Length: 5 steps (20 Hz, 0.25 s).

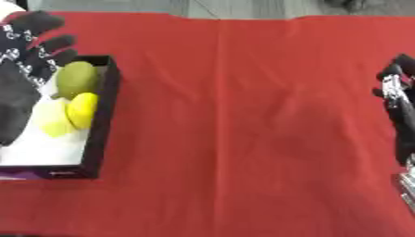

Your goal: Pick up the objects with one hand, pass them to the other hand, and then place them into the box on the other side of the table.

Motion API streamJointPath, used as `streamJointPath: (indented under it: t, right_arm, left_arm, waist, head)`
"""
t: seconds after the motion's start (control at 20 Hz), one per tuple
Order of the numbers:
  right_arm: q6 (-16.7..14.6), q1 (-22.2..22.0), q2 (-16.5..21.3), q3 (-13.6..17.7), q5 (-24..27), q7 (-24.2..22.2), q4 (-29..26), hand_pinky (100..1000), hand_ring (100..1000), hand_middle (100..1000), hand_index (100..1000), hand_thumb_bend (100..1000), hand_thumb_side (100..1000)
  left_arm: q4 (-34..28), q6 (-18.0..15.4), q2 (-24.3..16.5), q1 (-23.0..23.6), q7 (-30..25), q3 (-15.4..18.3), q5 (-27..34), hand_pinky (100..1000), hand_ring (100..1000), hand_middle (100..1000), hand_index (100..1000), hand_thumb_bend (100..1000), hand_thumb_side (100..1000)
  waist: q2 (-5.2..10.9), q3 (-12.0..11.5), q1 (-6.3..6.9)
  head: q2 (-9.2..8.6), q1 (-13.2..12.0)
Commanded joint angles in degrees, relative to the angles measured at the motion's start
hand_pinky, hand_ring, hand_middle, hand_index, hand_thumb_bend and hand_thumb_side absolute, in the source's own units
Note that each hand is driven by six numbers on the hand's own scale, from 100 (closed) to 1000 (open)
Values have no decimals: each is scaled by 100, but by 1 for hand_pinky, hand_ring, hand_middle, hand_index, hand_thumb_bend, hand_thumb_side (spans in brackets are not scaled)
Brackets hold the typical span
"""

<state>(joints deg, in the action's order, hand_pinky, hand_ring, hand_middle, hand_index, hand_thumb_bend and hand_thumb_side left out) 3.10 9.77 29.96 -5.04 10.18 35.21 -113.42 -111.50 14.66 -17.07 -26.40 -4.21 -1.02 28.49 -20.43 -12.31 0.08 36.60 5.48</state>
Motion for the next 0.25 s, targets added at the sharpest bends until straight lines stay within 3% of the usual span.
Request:
streamJointPath:
  t: [0.05, 0.25]
  right_arm:
    - [-31, 22, 88, 5, -150, 6, -117, 798, 858, 923, 937, 100, 626]
    - [-78, -10, 78, -47, -243, -39, -117, 800, 858, 913, 929, 100, 595]
  left_arm:
    - [-12, 69, 1, -10, -15, 34, -83, 906, 784, 801, 797, 226, 917]
    - [-18, 103, 22, 30, -59, 0, -141, 899, 767, 802, 799, 222, 917]
  waist:
    - [84, -19, 25]
    - [83, -27, 49]
  head:
    - [-39, 27]
    - [45, 1]
